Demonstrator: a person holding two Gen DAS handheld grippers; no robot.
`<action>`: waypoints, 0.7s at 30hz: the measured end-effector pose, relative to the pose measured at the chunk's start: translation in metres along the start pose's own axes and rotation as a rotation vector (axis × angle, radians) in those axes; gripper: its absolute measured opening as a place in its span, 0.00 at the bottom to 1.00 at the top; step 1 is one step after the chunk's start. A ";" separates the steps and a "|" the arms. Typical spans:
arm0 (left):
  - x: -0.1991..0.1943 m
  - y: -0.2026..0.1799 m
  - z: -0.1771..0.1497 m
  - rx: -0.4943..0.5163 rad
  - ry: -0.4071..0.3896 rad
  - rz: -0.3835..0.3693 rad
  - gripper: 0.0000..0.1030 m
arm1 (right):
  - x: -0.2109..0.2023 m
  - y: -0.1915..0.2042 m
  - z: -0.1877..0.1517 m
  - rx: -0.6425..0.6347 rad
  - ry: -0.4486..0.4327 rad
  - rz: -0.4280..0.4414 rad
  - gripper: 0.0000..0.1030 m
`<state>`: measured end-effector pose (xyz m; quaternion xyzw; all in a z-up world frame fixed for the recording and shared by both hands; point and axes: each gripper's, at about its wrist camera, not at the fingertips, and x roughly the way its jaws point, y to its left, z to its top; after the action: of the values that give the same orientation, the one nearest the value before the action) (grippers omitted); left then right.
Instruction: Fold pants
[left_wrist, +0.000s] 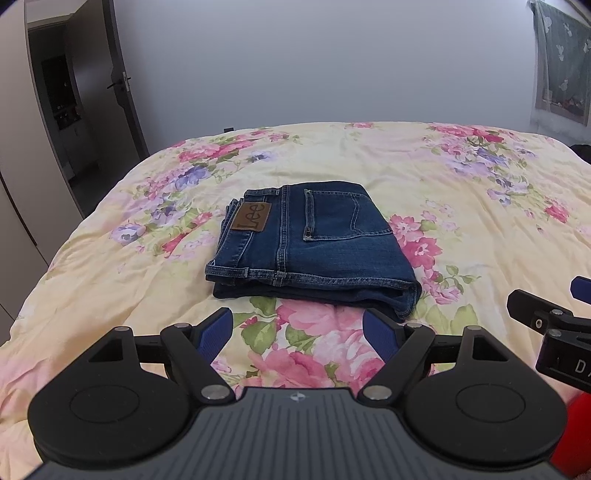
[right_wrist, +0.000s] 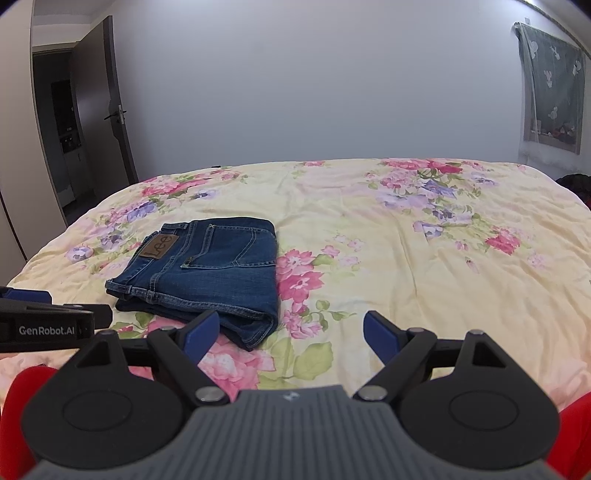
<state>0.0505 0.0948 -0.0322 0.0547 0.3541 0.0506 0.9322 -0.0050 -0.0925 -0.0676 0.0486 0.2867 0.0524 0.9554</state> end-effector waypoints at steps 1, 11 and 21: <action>0.000 0.000 0.000 0.001 -0.001 0.000 0.91 | 0.000 0.000 0.000 0.002 0.000 0.001 0.79; -0.001 0.001 0.002 0.001 -0.006 0.000 0.91 | -0.004 0.000 0.002 0.003 -0.014 -0.003 0.79; -0.002 0.001 0.001 0.002 -0.007 0.000 0.91 | -0.006 -0.001 0.002 0.005 -0.016 -0.007 0.79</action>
<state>0.0496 0.0957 -0.0299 0.0558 0.3509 0.0499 0.9334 -0.0089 -0.0948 -0.0626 0.0506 0.2796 0.0477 0.9576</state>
